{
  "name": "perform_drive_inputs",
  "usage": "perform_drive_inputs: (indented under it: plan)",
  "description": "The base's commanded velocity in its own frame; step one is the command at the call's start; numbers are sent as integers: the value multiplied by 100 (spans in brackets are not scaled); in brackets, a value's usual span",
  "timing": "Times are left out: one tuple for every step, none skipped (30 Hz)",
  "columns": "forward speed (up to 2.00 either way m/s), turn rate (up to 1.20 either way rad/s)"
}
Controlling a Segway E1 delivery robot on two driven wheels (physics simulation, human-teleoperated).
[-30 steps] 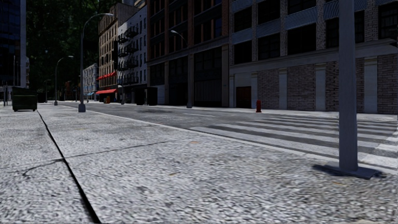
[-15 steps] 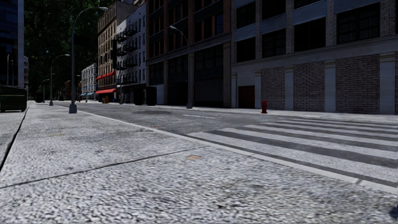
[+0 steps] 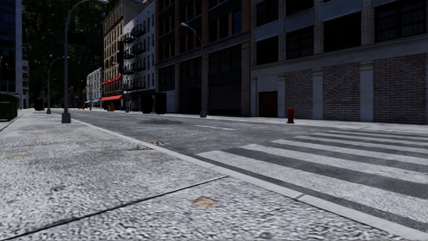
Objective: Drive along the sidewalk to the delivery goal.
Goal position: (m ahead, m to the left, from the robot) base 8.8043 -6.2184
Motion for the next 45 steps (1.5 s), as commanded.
perform_drive_inputs:
  plan:
    - [190, 0]
    - [190, 0]
    - [190, 0]
    - [190, 0]
    - [190, 0]
    - [190, 0]
    - [190, 0]
    - [190, 0]
    - [190, 0]
    - [190, 0]
    - [190, 0]
    - [190, -2]
    - [190, -2]
    - [190, -35]
    - [190, -57]
    - [190, -77]
    - [190, -96]
    - [190, -96]
    - [190, -105]
    - [190, -107]
    - [190, -108]
    - [190, -108]
    - [190, -109]
    - [190, -109]
    - [190, -111]
    - [190, -111]
    - [190, -111]
    - [190, -111]
    - [190, -111]
    - [190, -111]
    - [190, -111]
    - [190, -111]
    - [190, -111]
    - [190, -111]
    - [190, -111]
    - [190, -111]
    - [190, -111]
    - [190, -111]
    - [190, -111]
    - [190, -111]
    - [190, -111]
    - [190, -111]
    - [190, -111]
    - [190, -111]
    - [190, -104]
